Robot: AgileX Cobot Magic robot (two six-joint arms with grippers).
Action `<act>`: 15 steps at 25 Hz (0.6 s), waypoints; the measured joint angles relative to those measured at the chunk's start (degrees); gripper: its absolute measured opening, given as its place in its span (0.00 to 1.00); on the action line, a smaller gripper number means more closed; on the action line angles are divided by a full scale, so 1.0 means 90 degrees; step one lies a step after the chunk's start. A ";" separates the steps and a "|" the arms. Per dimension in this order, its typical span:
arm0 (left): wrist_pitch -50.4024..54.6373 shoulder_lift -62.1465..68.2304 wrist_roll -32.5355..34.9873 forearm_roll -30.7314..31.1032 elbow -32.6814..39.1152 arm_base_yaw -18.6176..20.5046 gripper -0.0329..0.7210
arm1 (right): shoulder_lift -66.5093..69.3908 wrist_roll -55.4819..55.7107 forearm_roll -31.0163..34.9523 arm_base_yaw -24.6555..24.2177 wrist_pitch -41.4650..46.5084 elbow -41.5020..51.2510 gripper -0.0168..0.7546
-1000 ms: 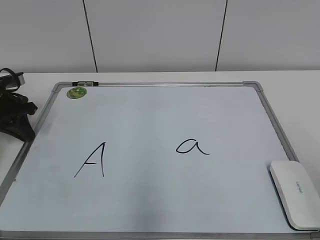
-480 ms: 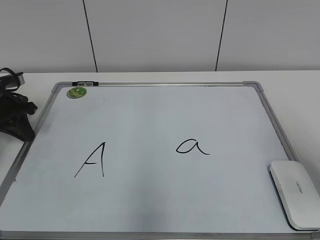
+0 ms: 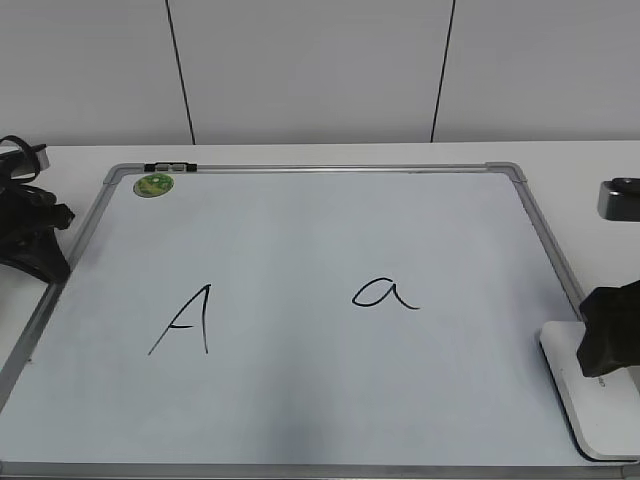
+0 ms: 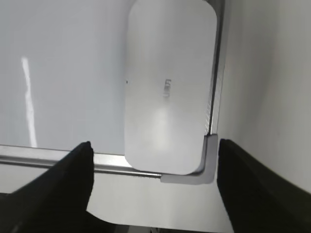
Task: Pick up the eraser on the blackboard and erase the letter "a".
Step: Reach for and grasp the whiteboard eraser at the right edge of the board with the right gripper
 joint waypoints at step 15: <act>0.0000 0.0000 -0.0011 0.0000 0.0000 0.0000 0.09 | 0.1370 0.0158 -0.0113 0.0010 -0.0714 -0.0050 0.78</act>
